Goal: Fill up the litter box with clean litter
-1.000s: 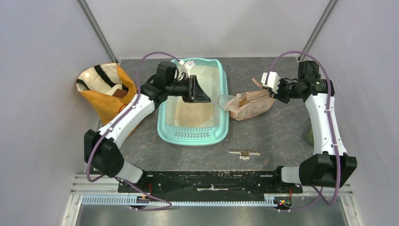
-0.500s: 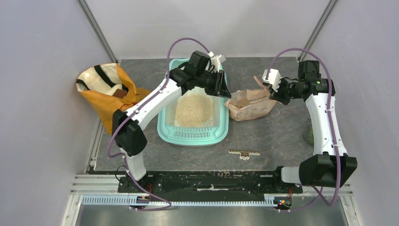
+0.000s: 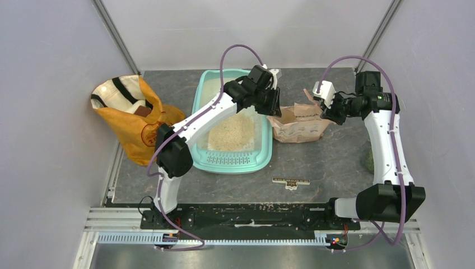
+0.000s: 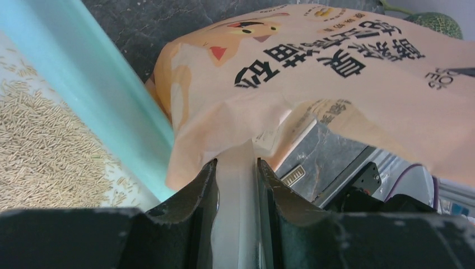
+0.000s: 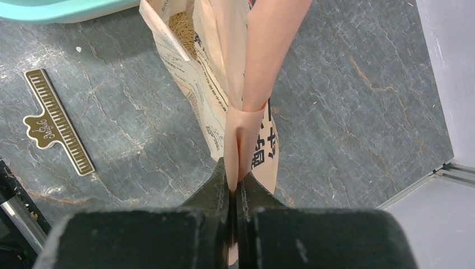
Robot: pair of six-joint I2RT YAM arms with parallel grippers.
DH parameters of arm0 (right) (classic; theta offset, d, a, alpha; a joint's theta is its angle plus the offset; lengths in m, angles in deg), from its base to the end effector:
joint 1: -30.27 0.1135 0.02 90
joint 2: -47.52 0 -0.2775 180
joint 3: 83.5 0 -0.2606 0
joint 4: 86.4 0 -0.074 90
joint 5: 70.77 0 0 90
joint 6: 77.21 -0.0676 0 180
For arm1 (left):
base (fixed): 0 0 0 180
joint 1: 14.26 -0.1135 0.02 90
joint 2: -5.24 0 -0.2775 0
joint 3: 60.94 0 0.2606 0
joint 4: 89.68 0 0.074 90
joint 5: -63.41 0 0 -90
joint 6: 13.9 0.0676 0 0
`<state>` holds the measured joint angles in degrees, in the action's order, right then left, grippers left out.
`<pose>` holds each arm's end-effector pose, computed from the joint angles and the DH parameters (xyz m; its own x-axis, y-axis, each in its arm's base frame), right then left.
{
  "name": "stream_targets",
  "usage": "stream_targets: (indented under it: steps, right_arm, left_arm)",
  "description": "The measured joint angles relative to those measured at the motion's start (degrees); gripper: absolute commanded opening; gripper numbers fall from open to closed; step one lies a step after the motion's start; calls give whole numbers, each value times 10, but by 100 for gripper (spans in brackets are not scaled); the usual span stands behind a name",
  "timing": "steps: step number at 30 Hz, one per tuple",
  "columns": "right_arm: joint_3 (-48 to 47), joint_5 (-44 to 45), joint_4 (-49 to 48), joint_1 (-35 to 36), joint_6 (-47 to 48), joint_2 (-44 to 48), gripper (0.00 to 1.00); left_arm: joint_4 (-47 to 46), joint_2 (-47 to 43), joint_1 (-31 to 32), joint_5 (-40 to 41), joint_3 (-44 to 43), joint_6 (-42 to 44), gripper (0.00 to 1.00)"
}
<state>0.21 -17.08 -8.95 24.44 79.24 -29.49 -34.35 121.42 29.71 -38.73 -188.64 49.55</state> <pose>0.2740 0.0123 0.3608 -0.1279 -0.7295 -0.6719 -0.8663 0.4121 -0.2825 0.3492 -0.3566 0.3176 -0.7979 0.1625 -0.5805 0.4822 0.7500 -0.4528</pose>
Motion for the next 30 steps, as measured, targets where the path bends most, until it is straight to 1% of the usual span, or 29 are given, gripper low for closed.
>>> stream_targets:
  steps: [4, 8, 14, 20, 24, 30]
  right_arm:
    - [0, 0, 0, 0, 0, -1, 0]
    - [0, 0, -2, -5, 0, -2, 0]
    - [0, -12, 0, -44, 4, -2, 0]
    - [0, -14, 9, -75, 22, -2, 0]
    - [0, -16, 17, -80, 35, -2, 0]
    - [0, -13, 30, -83, 50, -2, 0]
  left_arm:
    - [-1, 27, 5, 7, -19, -23, 2]
    - [-12, 50, 4, -12, -23, -65, 2]
    - [-32, 88, 8, -46, -50, -109, 2]
    - [-53, 124, 31, -45, -73, -144, 2]
    - [-67, 141, 41, -47, -83, -162, 2]
    - [-110, 183, 44, -82, -107, -189, 2]
